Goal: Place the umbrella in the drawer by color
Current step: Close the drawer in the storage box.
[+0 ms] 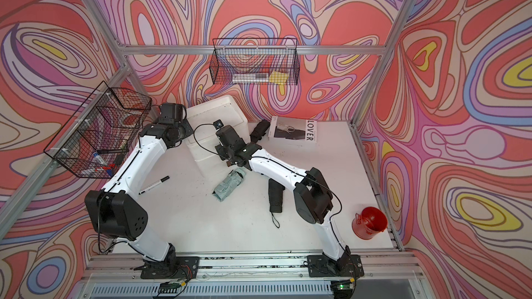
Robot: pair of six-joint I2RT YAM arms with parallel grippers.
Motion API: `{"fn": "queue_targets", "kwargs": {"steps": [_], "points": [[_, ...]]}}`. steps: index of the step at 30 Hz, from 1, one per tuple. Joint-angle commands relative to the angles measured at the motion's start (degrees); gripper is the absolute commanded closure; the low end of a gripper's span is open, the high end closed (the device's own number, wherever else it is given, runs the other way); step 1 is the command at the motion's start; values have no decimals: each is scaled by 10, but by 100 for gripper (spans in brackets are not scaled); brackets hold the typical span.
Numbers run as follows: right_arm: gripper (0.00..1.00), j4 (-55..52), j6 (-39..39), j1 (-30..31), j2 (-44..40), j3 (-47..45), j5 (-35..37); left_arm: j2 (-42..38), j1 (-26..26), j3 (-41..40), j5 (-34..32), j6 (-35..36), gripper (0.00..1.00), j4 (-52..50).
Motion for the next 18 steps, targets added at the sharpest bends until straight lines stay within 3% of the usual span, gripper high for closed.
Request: {"fn": "queue_targets", "kwargs": {"steps": [1,7,12,18], "points": [[100,176,-6,-5,26,44,6,6,-24,-14,179,-8,100,-82],[66,177,7,-5,24,5,-13,2,-24,-14,124,-24,100,-94],[48,165,19,-5,-34,-77,-30,4,-23,-7,69,-55,100,-118],[36,108,35,-5,-114,-164,-60,7,-22,-5,44,-74,100,-130]]}}
